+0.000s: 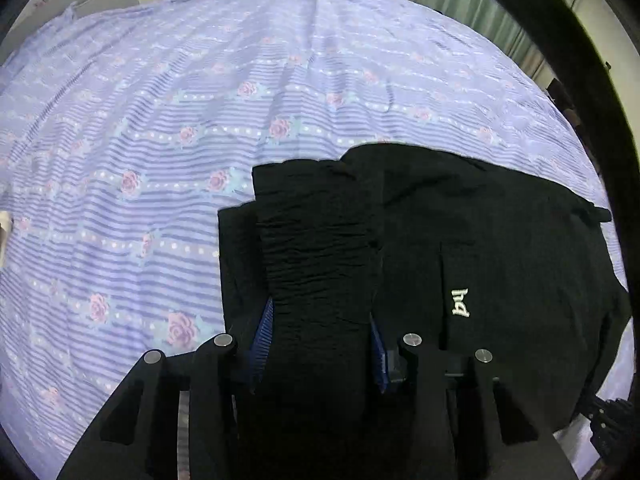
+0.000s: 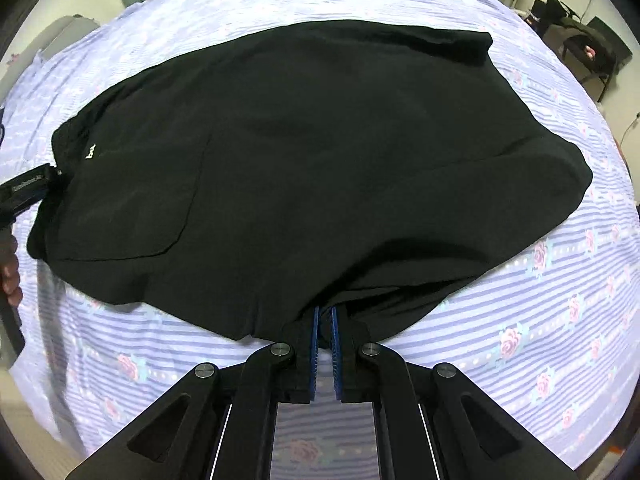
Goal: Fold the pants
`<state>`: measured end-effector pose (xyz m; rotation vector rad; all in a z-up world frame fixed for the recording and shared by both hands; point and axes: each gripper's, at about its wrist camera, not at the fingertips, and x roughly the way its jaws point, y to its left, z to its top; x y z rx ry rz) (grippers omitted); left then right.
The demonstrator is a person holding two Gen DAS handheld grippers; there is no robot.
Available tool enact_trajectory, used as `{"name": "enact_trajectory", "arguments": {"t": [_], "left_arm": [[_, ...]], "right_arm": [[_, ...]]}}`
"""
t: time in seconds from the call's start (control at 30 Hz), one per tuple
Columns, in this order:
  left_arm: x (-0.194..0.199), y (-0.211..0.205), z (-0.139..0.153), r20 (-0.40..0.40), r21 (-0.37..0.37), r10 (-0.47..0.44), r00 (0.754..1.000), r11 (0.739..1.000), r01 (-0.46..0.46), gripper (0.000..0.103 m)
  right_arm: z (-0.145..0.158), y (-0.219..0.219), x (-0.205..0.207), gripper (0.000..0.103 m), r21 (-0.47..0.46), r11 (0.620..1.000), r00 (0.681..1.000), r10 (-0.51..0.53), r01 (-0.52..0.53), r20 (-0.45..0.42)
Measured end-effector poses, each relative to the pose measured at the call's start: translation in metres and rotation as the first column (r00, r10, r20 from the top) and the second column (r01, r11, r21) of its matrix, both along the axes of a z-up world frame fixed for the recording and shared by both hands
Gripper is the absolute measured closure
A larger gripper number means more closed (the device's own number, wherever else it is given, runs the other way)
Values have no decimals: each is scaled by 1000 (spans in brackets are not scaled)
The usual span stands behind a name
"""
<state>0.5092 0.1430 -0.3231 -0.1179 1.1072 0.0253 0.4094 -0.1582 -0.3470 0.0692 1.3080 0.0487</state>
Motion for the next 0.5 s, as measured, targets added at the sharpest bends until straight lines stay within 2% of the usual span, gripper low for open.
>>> {"name": "enact_trajectory", "arguments": {"t": [0.03, 0.2, 0.23, 0.3, 0.37, 0.43, 0.47, 0.5], "left_arm": [[0, -2, 5, 20, 34, -9, 1000, 999, 8, 70], [3, -6, 45, 130, 224, -34, 991, 975, 4, 72], [4, -7, 44, 130, 243, -38, 991, 970, 5, 72], [14, -5, 26, 63, 272, -64, 996, 961, 44, 71], [16, -5, 7, 0, 239, -82, 997, 968, 80, 67], [-4, -6, 4, -6, 273, -103, 995, 957, 101, 58], [-11, -10, 7, 9, 301, -114, 993, 948, 106, 52], [-15, -13, 12, 13, 311, -119, 993, 944, 109, 36]], "right_arm": [[1, -1, 1, 96, 1, 1000, 1000, 0, 0, -4], [9, 5, 6, 97, -16, 1000, 1000, 18, -18, 0], [8, 6, 6, 97, -21, 1000, 1000, 22, -22, -1], [2, 18, 13, 97, -35, 999, 1000, 25, -25, -9], [-3, 21, 15, 97, -53, 998, 1000, 23, -23, -10], [-5, 21, 16, 97, -58, 998, 1000, 17, -17, -5], [-5, 18, 16, 97, -54, 998, 1000, 11, -12, -6], [-6, 15, 15, 96, -49, 999, 1000, 6, -7, -11]]}}
